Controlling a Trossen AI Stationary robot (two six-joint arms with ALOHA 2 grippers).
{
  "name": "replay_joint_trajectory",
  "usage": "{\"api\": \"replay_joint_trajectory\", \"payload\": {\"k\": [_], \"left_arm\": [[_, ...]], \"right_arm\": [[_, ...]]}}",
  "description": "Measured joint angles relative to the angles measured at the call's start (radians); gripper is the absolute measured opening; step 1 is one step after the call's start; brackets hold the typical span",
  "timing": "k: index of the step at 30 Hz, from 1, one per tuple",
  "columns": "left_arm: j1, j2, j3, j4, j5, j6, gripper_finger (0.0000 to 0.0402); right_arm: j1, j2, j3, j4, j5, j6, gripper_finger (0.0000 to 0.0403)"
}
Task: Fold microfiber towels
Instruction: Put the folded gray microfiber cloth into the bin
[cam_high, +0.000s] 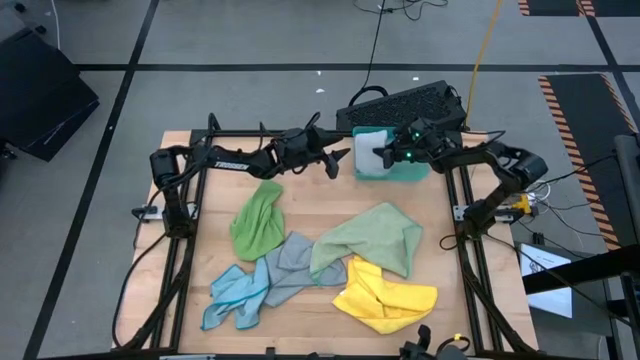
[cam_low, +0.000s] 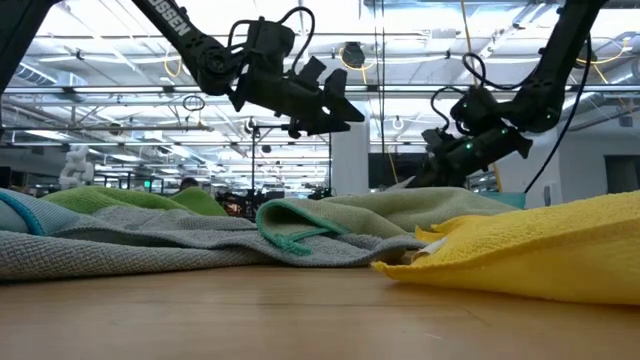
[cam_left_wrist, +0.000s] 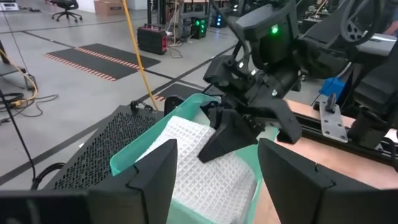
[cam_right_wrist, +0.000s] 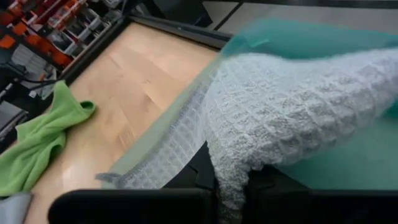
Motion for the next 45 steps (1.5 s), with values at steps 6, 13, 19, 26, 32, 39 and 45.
{"api": "replay_joint_trajectory", "payload": {"k": [6, 13, 19, 26, 32, 39, 45], "left_arm": [[-0.001, 0.0, 0.0, 0.0, 0.0, -0.001, 0.0225], [-0.003, 0.0, 0.0, -0.001, 0.0, -0.001, 0.0225], [-0.009, 0.0, 0.0, -0.003, 0.0, 0.0, 0.0225], [-0.022, 0.0, 0.0, -0.023, 0.0, 0.026, 0.0225], [-0.023, 0.0, 0.0, -0.018, -0.006, 0.037, 0.0225], [-0.028, 0.0, 0.0, -0.038, -0.007, 0.021, 0.0225], [-0.05, -0.059, 0.001, -0.125, -0.007, 0.061, 0.0225]], "right_arm": [[0.011, 0.033, 0.0, -0.002, 0.031, -0.008, 0.0068], [0.018, -0.027, 0.0, -0.07, 0.188, -0.046, 0.0148], [0.018, -0.137, 0.001, -0.219, 0.321, -0.13, 0.0183], [0.043, -0.298, 0.002, -0.29, 0.375, -0.201, 0.0157], [0.166, -0.273, 0.135, -0.432, 0.314, -0.251, 0.0046], [0.111, -0.074, 0.451, -0.872, 0.316, -0.465, 0.0013], [0.101, 0.099, 0.526, -0.939, 0.351, -0.49, 0.0002]]}}
